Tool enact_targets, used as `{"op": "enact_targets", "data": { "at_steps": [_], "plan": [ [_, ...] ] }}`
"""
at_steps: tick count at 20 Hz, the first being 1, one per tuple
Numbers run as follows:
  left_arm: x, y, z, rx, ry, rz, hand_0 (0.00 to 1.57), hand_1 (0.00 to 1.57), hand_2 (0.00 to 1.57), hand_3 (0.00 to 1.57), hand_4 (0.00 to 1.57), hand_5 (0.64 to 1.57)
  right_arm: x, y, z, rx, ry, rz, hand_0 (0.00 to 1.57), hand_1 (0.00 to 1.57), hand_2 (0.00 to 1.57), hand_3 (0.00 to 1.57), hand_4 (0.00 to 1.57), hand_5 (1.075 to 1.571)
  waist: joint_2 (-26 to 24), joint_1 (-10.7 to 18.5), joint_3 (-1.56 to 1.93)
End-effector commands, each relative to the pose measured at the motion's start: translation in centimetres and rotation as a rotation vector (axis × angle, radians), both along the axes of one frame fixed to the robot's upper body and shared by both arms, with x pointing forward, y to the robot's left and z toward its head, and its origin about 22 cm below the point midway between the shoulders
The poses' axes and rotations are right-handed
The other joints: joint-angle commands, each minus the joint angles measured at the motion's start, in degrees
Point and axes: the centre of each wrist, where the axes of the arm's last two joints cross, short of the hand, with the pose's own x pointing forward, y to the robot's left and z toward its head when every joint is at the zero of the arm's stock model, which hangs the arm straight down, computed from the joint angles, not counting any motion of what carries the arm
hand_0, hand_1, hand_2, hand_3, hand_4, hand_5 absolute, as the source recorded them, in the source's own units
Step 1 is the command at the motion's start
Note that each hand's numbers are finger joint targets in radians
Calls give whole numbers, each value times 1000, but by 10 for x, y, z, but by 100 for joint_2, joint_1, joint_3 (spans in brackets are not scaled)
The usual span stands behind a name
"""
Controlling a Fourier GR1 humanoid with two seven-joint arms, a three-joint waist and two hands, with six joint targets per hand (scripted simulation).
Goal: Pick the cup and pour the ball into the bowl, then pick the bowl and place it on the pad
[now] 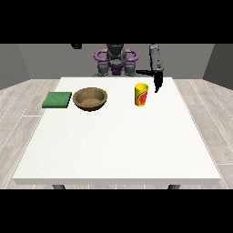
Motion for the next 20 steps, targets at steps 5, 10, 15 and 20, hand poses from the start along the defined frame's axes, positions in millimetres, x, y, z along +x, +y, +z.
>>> {"op": "enact_targets", "data": {
  "at_steps": [5, 10, 15, 20],
  "plan": [
    [-3, 25, -37, -13, 48, 76, 0, 0, 0, 0, 0, 1421, -22, -19, 4, 16, 3, 22, 0, 0, 0, 0, 0, 1568, -36, -341, -1],
    [10, 18, -38, -19, -10, 105, 0, 0, 0, 0, 0, 1429, -32, -34, 5, -5, -38, 56, 0, 0, 0, 0, 0, 1567, 212, -604, -2],
    [1, 29, -53, -20, -42, 149, 0, 0, 0, 0, 0, 1418, -47, -52, 16, -16, -148, 68, 0, 0, 0, 0, 0, 1567, 552, -841, -3],
    [6, 32, -44, 212, -135, 246, 1320, 1320, 1571, 1571, 965, 1530, -36, -70, 29, 4, -174, 47, 0, 0, 0, 0, 0, 1562, 782, -866, 4]
  ]
}}
